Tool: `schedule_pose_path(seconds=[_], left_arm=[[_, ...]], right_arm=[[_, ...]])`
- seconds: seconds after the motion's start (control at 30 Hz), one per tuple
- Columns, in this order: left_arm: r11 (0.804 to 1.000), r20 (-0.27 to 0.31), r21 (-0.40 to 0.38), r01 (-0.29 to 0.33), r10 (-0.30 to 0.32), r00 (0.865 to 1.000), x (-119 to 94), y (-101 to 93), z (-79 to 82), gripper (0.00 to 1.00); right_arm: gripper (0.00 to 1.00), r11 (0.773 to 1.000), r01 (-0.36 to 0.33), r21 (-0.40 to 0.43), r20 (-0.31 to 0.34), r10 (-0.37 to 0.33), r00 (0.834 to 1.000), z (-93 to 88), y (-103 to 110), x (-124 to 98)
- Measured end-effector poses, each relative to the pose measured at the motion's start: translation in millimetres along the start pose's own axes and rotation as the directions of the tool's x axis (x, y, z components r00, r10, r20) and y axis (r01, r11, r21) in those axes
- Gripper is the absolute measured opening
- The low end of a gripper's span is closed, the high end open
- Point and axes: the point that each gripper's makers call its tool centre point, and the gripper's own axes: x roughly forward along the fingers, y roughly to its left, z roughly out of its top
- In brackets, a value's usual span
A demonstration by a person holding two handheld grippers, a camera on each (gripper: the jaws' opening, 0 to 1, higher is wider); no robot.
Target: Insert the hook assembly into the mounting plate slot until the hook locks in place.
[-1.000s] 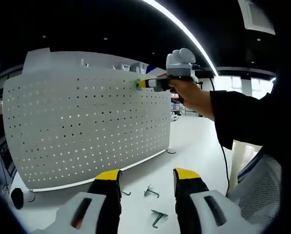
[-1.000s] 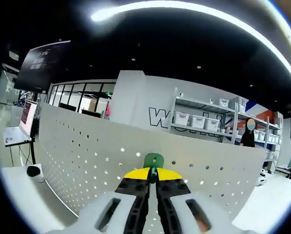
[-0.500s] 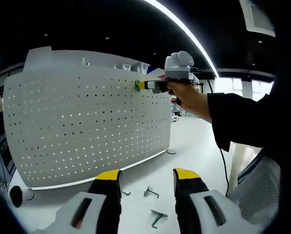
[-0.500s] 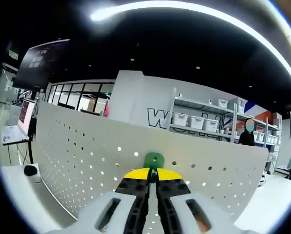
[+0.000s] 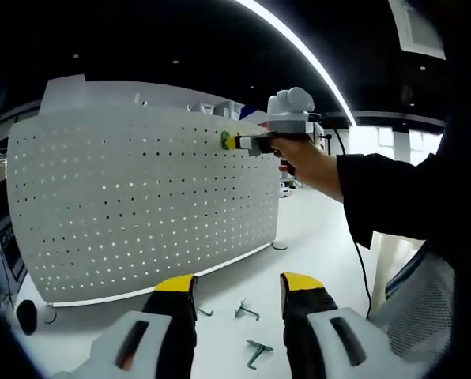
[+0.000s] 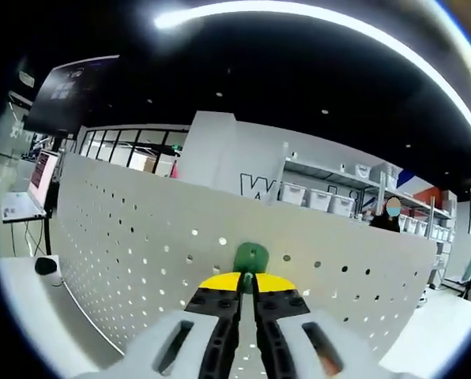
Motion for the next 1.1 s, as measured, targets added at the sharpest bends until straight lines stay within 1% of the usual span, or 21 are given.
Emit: schedule_pose_path(seconds=[0.13,0.33,0.47,0.7,0.87,1.1], left_arm=[[1.000,0.000,0.001,-0.002,0.002,1.000,-0.3,0.5,-0.2,0.44],[1.000,-0.004,0.004,0.002,-0.001,1.000,0.1,-0.2,-0.9,0.44],[1.000,-0.004,0.007,0.002,-0.002,1.000,0.2,0.2,-0.9,0.44],[1.000,-0.008,0.013,-0.005,0.005,1.000,-0.2,2.9,-1.4,0.44],[1.000,-0.010,0.016,-0.007,0.007,1.000,-0.4,3.3,-1.5,0.43],[1.000,-0.015,0.017,-0.014,0.014,1.000,-0.7,4.8,-2.2,0.43]], right_arm=[[0.04,1.000,-0.001,0.004,-0.014,0.001,1.000,-6.1,-0.8,-2.6],[0.07,1.000,0.001,0.011,-0.013,-0.001,1.000,-9.7,-5.7,-12.6],[0.08,1.000,0.005,0.014,-0.013,-0.005,1.000,-9.5,-8.9,-20.6],[0.11,1.000,0.003,0.029,0.006,-0.003,1.000,-4.4,-13.4,-34.7],[0.12,1.000,-0.004,0.020,0.011,0.003,1.000,-3.5,-15.4,-46.9],[0.12,0.999,-0.010,0.030,-0.001,0.010,1.000,-10.7,-23.5,-64.7]])
